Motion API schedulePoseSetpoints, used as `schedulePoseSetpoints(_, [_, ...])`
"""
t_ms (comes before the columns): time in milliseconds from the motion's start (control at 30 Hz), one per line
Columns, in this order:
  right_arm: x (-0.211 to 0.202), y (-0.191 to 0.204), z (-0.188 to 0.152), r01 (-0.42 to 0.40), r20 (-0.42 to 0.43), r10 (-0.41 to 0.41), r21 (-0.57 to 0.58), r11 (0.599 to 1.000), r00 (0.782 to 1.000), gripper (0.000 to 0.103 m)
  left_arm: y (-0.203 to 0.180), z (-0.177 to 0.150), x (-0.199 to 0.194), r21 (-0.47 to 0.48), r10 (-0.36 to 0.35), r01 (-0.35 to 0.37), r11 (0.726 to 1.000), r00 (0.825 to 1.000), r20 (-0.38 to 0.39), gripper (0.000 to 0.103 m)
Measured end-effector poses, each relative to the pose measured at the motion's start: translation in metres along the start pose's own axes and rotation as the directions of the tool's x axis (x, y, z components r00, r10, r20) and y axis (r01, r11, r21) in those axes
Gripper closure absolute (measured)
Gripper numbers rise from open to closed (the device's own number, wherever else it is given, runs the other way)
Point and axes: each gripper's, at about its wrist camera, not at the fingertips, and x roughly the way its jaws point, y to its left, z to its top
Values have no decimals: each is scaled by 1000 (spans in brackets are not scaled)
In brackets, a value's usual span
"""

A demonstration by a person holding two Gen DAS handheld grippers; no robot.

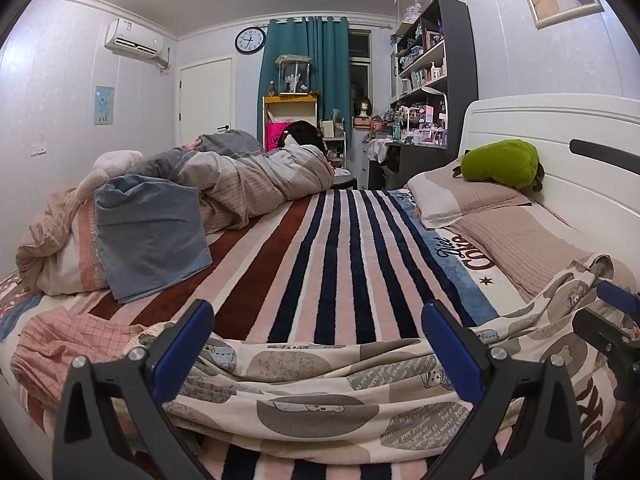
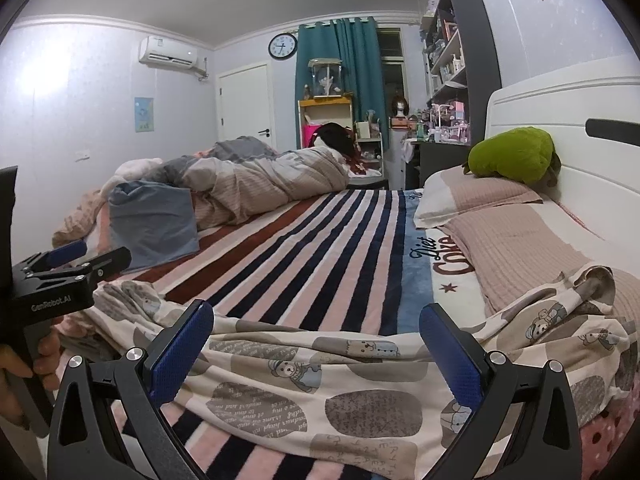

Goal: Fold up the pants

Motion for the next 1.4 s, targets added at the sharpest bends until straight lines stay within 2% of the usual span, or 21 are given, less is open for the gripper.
schedulePoseSetpoints(533, [3, 2, -1, -14, -21, 14, -4, 1000, 1000, 0, -1, -1, -3, 7, -8, 8, 1000, 1000, -4, 1])
schedulePoseSetpoints(733, [4, -6, -5, -24, -35, 25, 27, 999, 999, 1, 0, -2, 0, 10, -8, 8, 1000, 1000, -16, 1])
schedulePoseSetpoints(867, [5, -17, -11, -14, -58, 18, 58, 998, 998, 17, 2, -6, 7, 14, -2, 2, 1000, 999, -41, 1])
schedulePoseSetpoints(933, [6, -26, -17, -11, -74, 16, 77, 997, 997, 21, 4, -10, 13, 17, 8, -7, 1000, 998, -61, 1])
schedulePoseSetpoints(1033, [7, -39, -29, 12, -108, -1, 102, 995, 994, 36, 12, -23, 25, 21, 27, -25, 999, 994, -110, 1])
schedulePoseSetpoints(1100, [7, -49, -41, 32, -138, -16, 119, 992, 990, 50, 22, -34, 35, 5, 21, -21, 1000, 987, -160, 1])
schedulePoseSetpoints(1200, [7, -70, -65, 66, -200, -32, 169, 983, 979, 51, 38, -54, 46, -40, -6, -4, 999, 971, -237, 1])
schedulePoseSetpoints(1267, [7, -87, -85, 95, -249, -41, 210, 973, 968, 51, 47, -70, 51, -59, 0, -17, 998, 961, -278, 1])
schedulePoseSetpoints(1400, [4, -118, -121, 136, -319, -31, 311, 941, 947, 51, 54, -98, 54, -99, -11, -24, 995, 942, -336, 1])
